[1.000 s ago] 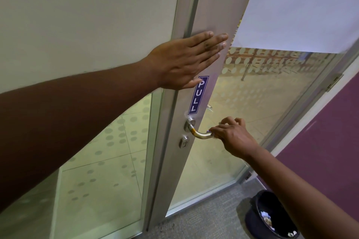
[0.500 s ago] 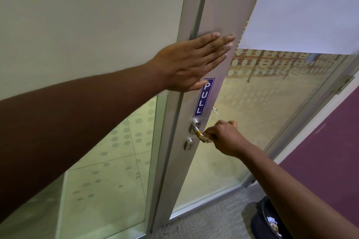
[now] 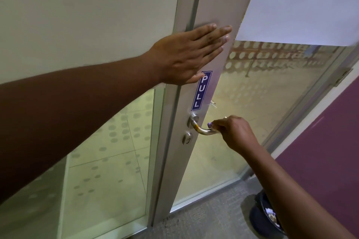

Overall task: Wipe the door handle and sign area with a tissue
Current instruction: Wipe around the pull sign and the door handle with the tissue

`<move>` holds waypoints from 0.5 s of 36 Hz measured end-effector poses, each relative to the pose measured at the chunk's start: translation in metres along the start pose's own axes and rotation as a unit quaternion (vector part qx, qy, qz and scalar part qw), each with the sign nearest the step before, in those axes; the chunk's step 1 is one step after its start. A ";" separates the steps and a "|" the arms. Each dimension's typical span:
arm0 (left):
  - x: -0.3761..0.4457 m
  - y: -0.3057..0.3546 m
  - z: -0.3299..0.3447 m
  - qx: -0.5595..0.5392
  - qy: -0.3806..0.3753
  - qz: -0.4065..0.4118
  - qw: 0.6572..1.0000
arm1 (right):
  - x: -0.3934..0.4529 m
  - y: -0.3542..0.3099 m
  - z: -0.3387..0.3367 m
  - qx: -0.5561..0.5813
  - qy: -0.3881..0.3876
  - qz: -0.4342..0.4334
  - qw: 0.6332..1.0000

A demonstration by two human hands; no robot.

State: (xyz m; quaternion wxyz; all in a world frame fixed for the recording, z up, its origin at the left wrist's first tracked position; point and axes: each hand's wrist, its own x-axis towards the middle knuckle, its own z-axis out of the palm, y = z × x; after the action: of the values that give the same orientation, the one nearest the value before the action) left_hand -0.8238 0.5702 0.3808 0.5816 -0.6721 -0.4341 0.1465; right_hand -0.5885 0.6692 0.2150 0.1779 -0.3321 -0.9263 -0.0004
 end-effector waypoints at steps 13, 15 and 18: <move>0.000 0.001 -0.002 0.003 -0.001 0.001 1.000 | -0.048 -0.024 0.045 0.253 0.262 0.135 0.921; 0.000 0.001 -0.001 0.004 0.004 0.000 1.000 | -0.051 -0.030 0.056 0.420 0.290 0.305 0.804; 0.000 0.001 -0.002 0.001 0.001 0.001 1.000 | -0.043 -0.034 0.073 0.638 0.246 0.444 0.579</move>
State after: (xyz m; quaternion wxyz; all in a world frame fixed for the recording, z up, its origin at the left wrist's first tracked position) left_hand -0.8219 0.5692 0.3804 0.5826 -0.6719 -0.4330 0.1468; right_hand -0.6021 0.6248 0.1364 0.5429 -0.4897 -0.3450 0.5885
